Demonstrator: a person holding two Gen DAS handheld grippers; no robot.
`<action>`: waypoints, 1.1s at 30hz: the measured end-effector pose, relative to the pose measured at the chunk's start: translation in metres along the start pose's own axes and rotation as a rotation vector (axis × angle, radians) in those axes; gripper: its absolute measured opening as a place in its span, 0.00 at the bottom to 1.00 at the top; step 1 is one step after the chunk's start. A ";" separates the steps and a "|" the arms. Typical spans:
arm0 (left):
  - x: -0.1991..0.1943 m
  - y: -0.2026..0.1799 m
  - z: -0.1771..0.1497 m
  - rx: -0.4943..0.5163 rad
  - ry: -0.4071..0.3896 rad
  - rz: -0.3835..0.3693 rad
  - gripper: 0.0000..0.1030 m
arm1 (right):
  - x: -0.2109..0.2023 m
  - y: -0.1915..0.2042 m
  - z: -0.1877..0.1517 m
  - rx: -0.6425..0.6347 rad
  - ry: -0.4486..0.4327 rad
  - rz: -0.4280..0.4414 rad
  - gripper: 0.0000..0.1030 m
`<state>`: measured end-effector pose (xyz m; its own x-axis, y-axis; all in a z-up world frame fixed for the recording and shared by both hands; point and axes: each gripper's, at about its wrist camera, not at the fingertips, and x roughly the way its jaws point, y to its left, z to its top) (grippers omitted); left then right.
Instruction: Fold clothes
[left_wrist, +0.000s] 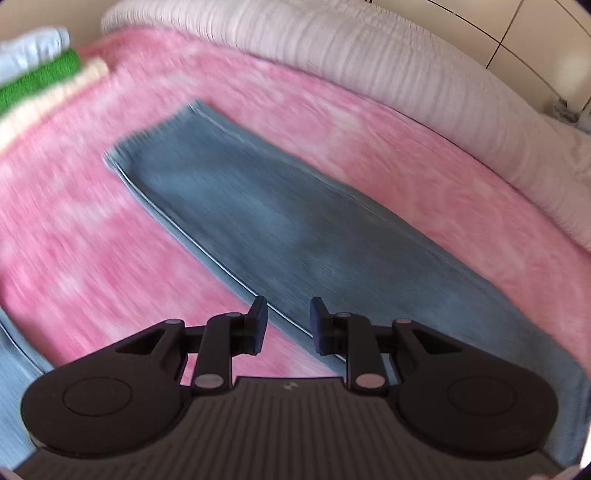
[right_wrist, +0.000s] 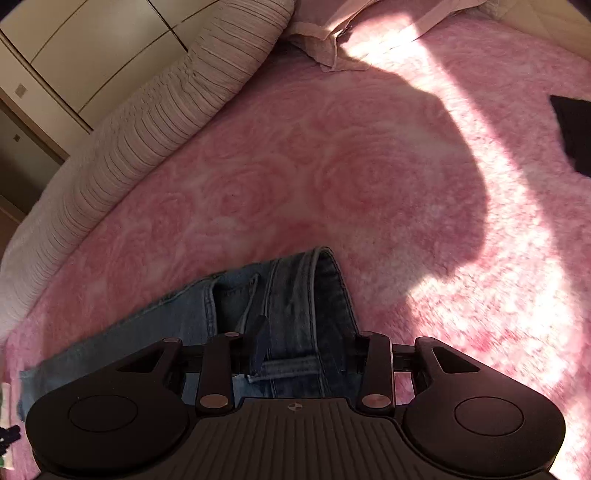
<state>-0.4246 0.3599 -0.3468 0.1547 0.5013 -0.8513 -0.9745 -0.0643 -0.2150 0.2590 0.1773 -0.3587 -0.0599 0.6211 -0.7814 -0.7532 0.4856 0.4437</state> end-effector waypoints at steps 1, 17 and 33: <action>0.000 -0.006 -0.005 -0.007 0.007 -0.010 0.20 | 0.009 -0.006 0.005 0.015 0.010 0.026 0.37; -0.008 -0.067 -0.041 0.115 0.062 0.001 0.20 | 0.033 0.010 0.005 -0.327 -0.005 -0.171 0.16; -0.015 -0.089 -0.066 0.122 0.131 -0.055 0.20 | -0.048 -0.068 -0.080 -0.077 0.267 0.299 0.43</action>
<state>-0.3290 0.3008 -0.3464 0.2202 0.3838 -0.8968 -0.9753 0.0696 -0.2097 0.2602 0.0651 -0.3861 -0.4440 0.5416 -0.7138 -0.7232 0.2537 0.6423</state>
